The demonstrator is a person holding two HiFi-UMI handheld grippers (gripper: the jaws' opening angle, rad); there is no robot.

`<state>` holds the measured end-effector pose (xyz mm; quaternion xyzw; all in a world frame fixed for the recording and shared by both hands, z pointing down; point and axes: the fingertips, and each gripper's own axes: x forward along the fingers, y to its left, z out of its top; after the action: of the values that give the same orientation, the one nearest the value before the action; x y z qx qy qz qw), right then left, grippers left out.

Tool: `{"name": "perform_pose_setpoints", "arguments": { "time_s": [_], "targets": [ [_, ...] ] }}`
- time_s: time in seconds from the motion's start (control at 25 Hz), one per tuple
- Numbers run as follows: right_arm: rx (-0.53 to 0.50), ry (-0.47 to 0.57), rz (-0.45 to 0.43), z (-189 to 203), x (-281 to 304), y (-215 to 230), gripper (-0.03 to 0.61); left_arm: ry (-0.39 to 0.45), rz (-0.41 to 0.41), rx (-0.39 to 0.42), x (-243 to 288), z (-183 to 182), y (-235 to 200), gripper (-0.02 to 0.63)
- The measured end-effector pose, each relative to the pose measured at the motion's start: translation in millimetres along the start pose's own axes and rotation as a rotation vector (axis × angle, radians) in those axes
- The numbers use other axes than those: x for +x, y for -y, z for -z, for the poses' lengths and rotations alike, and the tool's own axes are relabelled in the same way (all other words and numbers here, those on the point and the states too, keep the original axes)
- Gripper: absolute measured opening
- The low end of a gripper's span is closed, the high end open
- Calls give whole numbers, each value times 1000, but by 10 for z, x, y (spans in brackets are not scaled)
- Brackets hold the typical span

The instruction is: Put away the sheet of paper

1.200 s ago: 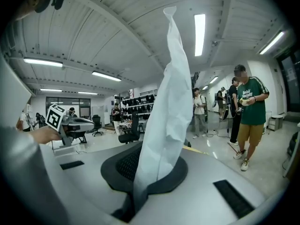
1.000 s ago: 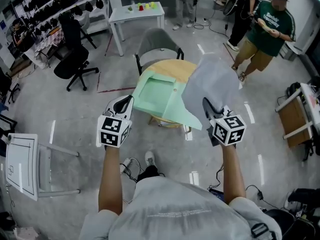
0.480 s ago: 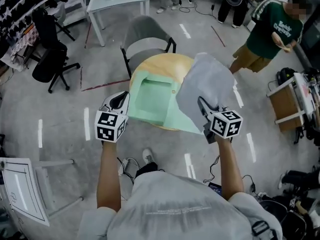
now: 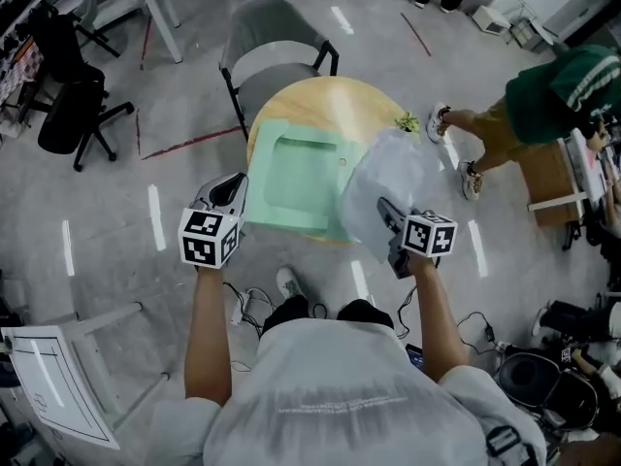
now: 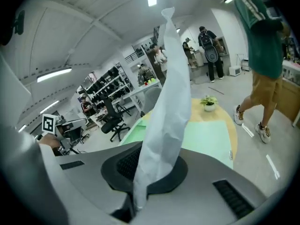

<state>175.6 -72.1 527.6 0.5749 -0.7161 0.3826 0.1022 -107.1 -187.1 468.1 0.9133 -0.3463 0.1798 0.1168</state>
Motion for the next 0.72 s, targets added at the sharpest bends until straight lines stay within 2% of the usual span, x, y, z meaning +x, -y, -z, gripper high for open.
{"name": "perform_pose_setpoints", "arguments": {
  "time_s": [0.2,0.36,0.72],
  "targets": [
    [80,-101,-4,342,288,267,28,-67,-7,-52,73,351,-77,23],
    [132,-159,-28,396,503,486,28,-107,-26,-71,165,489,-79,23],
    [301,-277,-209,544,1110,833,28,-194,-117,-138,326,745,55,25]
  ]
}}
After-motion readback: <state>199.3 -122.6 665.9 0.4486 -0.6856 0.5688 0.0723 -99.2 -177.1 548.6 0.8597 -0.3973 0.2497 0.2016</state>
